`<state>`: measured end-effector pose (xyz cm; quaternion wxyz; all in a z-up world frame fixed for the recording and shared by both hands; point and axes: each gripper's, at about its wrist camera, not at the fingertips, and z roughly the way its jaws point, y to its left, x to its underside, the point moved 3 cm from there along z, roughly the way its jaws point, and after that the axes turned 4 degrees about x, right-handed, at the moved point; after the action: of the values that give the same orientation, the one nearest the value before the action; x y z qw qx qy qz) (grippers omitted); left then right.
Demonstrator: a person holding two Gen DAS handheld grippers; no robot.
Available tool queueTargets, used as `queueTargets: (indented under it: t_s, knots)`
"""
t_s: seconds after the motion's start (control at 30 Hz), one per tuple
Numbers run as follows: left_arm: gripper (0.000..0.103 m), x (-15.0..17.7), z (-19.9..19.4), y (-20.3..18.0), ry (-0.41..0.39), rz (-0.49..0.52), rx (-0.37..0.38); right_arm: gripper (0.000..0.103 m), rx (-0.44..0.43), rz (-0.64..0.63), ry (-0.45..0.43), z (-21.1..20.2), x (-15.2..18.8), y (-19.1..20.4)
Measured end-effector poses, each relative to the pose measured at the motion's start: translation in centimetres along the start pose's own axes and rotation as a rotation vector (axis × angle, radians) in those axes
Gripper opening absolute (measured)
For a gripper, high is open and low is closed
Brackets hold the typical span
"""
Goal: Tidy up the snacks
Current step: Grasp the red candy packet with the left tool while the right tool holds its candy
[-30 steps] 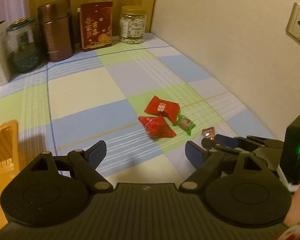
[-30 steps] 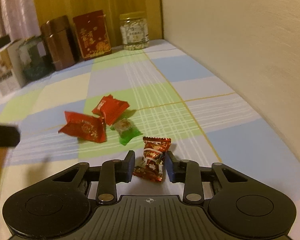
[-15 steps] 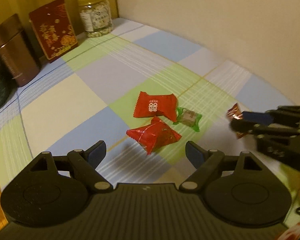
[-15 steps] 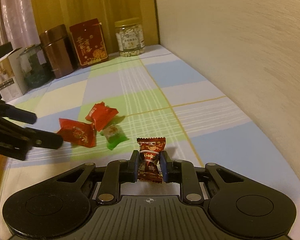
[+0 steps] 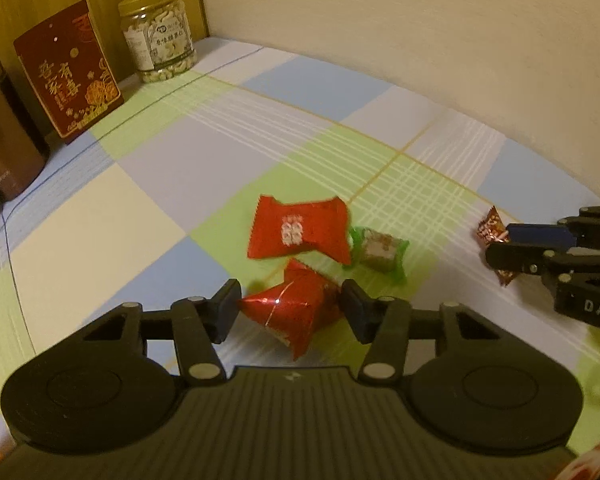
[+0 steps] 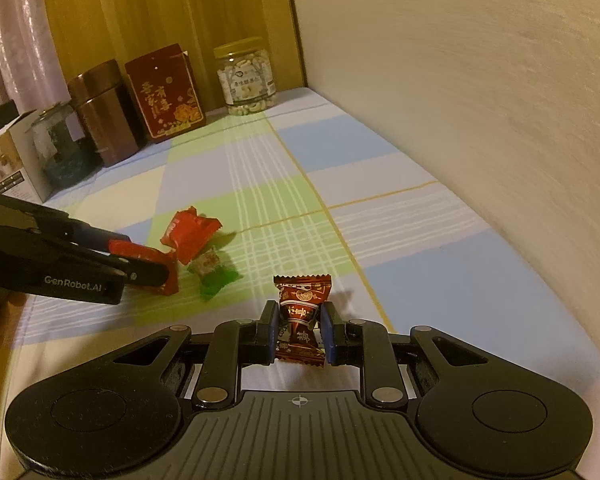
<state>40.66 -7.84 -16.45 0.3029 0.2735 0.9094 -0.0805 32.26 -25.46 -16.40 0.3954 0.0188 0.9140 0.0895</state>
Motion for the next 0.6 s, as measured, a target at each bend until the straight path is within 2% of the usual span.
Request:
queueTargets:
  t_s: [0.23, 0.37, 0.47, 0.6]
  knots:
    - [0.041, 2.0, -2.7, -2.0, 0.022, -0.101, -0.010, 0.023, -0.013, 0.042, 0.012, -0.8, 0.6, -0.5]
    - [0.041, 3.9, -4.2, -3.2, 0.005, -0.163, 0.007, 0.023, -0.024, 0.064, 0.014, -1.6, 0.9, -0.4]
    - [0.042, 4.8, -4.6, -3.6, -0.027, -0.180, -0.017, 0.023, -0.031, 0.067, 0.018, -2.1, 1.2, -0.3]
    - [0.053, 4.6, -4.7, -2.8, -0.075, -0.234, -0.045, 0.023, -0.031, 0.071, 0.015, -2.5, 1.2, -0.3]
